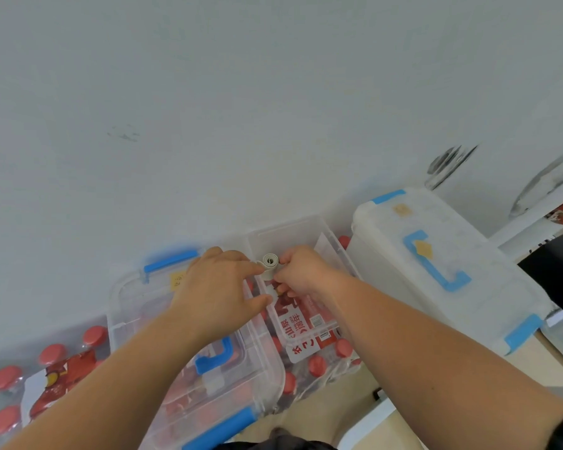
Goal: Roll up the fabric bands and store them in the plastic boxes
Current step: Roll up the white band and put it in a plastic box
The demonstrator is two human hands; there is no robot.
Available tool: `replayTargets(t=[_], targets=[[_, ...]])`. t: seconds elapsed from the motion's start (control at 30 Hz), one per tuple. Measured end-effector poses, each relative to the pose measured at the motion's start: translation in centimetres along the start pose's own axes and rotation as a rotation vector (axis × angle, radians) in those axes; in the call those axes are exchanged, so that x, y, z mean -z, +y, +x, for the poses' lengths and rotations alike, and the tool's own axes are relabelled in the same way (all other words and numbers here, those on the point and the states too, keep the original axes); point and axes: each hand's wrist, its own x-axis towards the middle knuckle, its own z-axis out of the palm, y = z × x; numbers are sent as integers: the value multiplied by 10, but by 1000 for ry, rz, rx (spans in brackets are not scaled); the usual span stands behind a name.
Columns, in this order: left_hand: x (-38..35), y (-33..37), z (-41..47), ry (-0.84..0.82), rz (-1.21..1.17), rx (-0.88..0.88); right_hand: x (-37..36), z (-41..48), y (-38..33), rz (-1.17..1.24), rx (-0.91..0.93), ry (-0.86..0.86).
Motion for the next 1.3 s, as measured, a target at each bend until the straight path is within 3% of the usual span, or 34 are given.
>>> replayTargets(t=[0.37,0.57,0.7,0.77,0.83,0.93,1.13,1.3], targets=[[9,9,-2,40,-63,-11,20,-45,-11,-107,34,141],[22,42,2,78,-211,-53,69,-96,-4,-272,256,552],[26,80,10,-11,-411,-71,113,-134,35,-379,220,790],[23,100,17,-109,-511,-62,129,-144,56,-454,112,791],[15,121,25,-207,-616,-30,138,-154,71,-520,-17,668],[2,141,34,-294,-736,18,131,-161,85,-549,-29,514],[-9,160,35,-320,-735,24,112,-158,99,-661,161,682],[-1,161,25,-234,-741,-3,105,-160,92,-826,313,863]])
